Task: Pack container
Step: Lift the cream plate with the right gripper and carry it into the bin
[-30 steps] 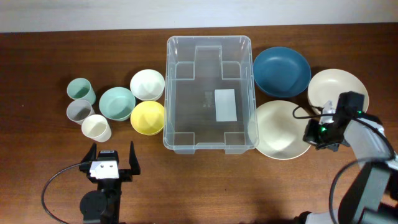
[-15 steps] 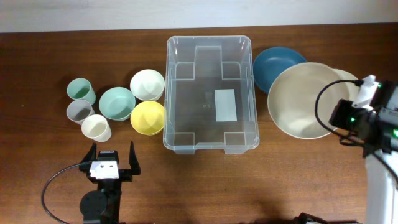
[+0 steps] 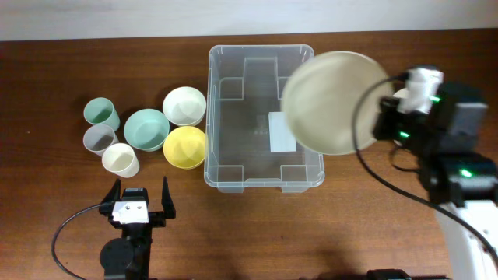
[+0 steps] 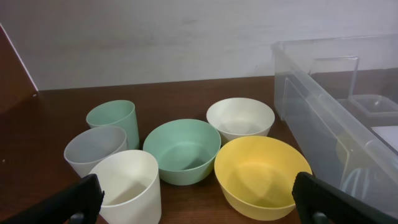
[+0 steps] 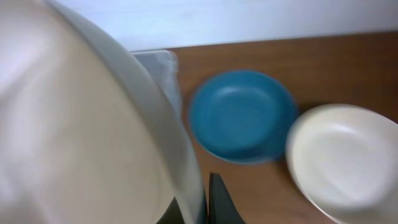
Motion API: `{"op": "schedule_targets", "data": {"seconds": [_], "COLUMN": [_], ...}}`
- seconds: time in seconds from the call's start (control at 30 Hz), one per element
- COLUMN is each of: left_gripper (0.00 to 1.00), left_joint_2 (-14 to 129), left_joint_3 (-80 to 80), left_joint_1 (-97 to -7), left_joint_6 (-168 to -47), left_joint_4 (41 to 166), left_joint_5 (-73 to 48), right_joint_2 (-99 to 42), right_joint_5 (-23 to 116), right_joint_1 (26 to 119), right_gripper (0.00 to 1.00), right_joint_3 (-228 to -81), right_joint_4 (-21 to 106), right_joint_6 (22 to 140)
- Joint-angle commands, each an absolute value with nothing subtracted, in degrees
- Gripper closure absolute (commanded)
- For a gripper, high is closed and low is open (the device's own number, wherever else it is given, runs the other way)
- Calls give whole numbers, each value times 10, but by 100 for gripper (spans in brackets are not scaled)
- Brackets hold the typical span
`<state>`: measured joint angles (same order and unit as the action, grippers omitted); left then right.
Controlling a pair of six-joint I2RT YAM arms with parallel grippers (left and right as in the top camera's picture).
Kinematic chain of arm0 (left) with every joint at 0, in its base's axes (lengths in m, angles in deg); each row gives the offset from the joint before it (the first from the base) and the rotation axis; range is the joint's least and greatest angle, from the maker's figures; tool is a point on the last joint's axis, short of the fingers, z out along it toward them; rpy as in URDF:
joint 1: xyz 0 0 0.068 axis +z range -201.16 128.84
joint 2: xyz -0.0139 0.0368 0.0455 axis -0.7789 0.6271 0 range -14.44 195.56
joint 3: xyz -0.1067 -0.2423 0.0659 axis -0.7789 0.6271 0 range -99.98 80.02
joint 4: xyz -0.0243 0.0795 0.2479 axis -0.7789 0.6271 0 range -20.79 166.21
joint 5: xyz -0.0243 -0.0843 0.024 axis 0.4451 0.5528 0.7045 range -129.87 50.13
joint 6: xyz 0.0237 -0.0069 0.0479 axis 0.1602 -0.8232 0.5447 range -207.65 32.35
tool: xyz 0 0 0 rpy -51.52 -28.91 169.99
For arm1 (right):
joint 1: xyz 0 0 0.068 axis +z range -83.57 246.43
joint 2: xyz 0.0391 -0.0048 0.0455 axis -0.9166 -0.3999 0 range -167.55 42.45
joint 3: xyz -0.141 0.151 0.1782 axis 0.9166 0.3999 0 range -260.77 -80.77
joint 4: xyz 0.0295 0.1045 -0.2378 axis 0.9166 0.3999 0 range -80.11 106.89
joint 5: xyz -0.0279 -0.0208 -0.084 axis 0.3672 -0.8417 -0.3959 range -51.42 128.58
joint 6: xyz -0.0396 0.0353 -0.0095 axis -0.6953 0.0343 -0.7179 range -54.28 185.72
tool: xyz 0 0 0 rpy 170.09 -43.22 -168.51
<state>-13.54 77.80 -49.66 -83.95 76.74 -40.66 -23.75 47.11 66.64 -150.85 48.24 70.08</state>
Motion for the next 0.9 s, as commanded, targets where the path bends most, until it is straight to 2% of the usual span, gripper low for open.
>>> {"op": "schedule_targets", "data": {"seconds": [0.0, 0.17, 0.37, 0.57, 0.87], "left_gripper": [1, 1, 1, 1, 1], "left_joint_2": [-138, -138, -138, -138, -138], "left_joint_3": [782, 782, 782, 782, 782], "left_joint_1": [-499, -499, -499, -499, -499], "left_joint_6": [-828, -828, -828, -828, -828], "left_joint_4": [767, 767, 767, 767, 767], "left_joint_5": [-401, -401, -400, -401, -400], "right_joint_2": [-276, -355, -451, -540, -616], "right_joint_5": [415, 306, 288, 272, 222], "right_joint_1": [742, 849, 902, 911, 878], "right_gripper": [96, 96, 96, 96, 96], "right_joint_3": [-1521, -1521, -1522, -1529, -1561], "right_joint_4": [438, 327, 239, 176, 169], "right_joint_6": [723, 722, 718, 706, 687]}}
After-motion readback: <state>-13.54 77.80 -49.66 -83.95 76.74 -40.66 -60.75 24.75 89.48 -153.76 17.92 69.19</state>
